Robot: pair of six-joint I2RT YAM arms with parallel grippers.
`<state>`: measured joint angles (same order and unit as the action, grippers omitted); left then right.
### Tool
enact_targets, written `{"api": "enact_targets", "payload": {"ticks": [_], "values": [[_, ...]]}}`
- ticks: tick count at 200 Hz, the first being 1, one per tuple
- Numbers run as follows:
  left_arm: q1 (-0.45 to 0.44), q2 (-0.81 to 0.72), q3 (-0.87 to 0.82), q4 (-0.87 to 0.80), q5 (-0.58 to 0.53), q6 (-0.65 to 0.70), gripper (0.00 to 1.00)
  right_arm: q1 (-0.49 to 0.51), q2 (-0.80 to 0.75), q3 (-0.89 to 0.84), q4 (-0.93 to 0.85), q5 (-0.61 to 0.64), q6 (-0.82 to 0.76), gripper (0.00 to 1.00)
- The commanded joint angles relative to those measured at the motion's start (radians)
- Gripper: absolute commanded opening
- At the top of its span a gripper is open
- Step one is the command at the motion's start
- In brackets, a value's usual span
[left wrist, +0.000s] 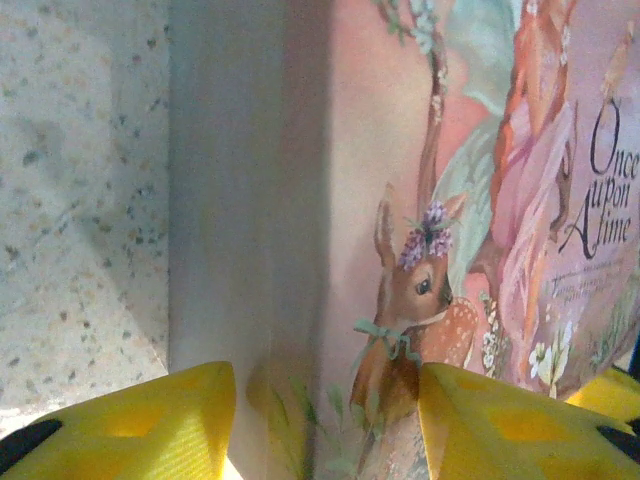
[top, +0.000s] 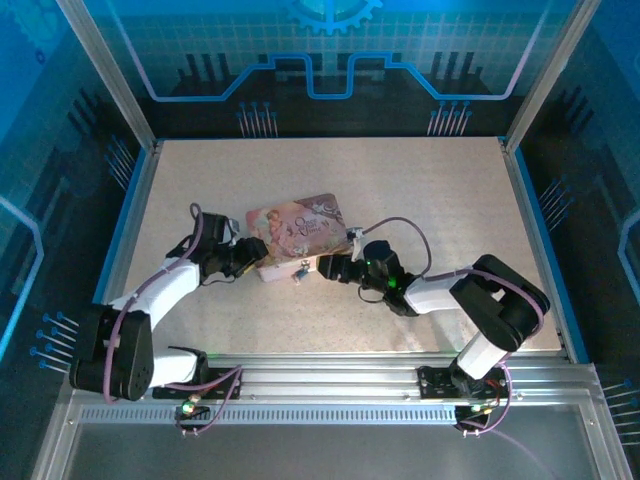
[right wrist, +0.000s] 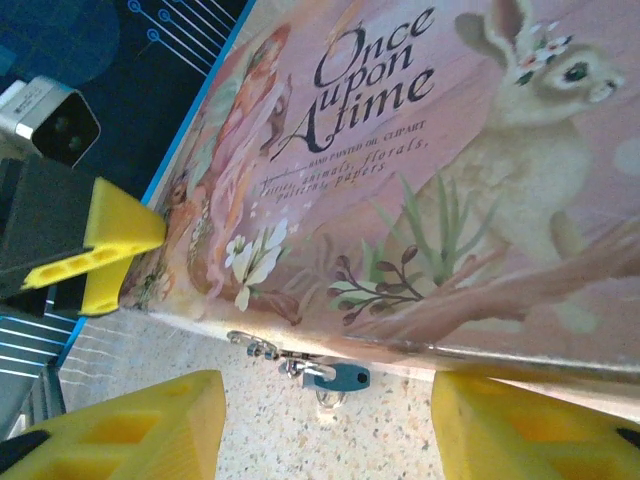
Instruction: Unlock a padlock with a key
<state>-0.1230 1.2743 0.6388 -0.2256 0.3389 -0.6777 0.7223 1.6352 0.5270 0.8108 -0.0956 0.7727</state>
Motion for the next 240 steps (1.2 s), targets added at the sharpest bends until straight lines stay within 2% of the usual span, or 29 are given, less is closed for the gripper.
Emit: {"api": "enact_targets", "payload": {"ticks": [1,48,83,130,202,240], "values": [[-0.015,-0.031,-0.056,-0.037,0.015,-0.057,0.51,-0.025,0.016,0.022,0.058,-0.06,-0.071,0.57],[-0.017,-0.055,-0.079,-0.018,0.015,-0.086,0.51,-0.025,-0.015,-0.037,0.088,-0.086,-0.09,0.59],[-0.017,-0.052,-0.074,-0.015,0.012,-0.088,0.51,-0.003,-0.003,-0.09,0.176,-0.093,-0.082,0.65],[-0.017,-0.049,-0.073,-0.006,0.015,-0.092,0.51,0.065,0.108,-0.064,0.318,-0.075,-0.048,0.67],[-0.019,-0.049,-0.079,-0.005,0.025,-0.093,0.51,0.087,0.239,-0.014,0.399,-0.056,-0.07,0.68],[-0.018,-0.05,-0.08,-0.003,0.028,-0.094,0.51,0.088,0.315,-0.003,0.517,-0.066,-0.071,0.67]]}}
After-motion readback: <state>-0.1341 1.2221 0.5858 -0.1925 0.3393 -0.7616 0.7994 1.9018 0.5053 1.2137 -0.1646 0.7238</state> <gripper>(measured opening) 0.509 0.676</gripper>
